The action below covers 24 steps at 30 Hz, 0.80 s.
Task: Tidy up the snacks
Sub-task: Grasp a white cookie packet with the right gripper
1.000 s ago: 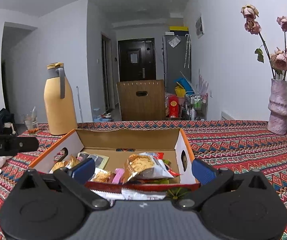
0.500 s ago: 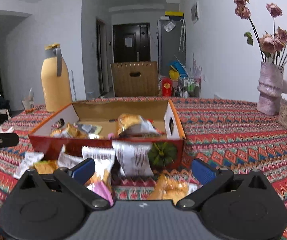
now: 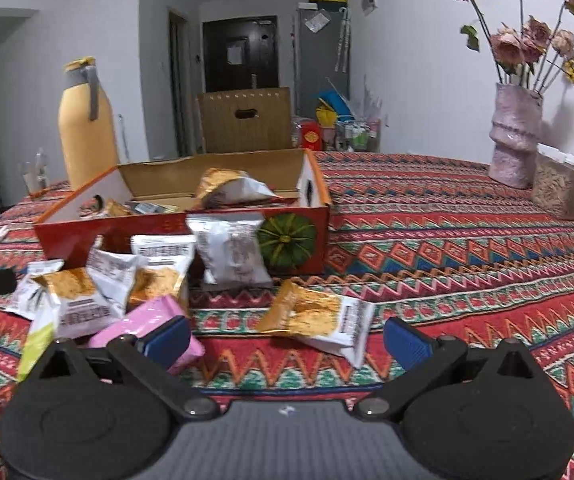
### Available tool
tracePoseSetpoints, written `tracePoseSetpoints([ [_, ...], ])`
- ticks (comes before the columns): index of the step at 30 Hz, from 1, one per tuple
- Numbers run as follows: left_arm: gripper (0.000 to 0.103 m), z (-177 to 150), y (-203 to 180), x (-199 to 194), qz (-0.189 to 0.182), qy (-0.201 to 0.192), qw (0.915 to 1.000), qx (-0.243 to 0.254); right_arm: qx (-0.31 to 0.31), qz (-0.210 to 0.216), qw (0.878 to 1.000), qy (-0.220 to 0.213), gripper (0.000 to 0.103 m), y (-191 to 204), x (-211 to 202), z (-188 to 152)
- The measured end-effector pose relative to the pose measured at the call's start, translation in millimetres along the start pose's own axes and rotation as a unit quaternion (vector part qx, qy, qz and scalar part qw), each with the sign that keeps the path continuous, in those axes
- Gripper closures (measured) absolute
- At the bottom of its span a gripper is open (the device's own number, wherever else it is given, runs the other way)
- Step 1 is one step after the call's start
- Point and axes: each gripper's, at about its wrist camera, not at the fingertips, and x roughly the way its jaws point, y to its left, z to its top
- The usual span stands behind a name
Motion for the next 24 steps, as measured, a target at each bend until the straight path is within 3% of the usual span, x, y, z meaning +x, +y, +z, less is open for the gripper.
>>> tracePoseSetpoints([
  [18, 0.000, -5, 3, 10, -0.010, 0.014, 0.9997, -0.016, 0.022, -0.045, 0.995, 0.088, 0.000, -18, 89, 23],
  [24, 0.000, -6, 4, 13, -0.014, 0.022, 0.9995, -0.019, 0.032, -0.059, 0.995, 0.078, 0.000, -21, 92, 19],
])
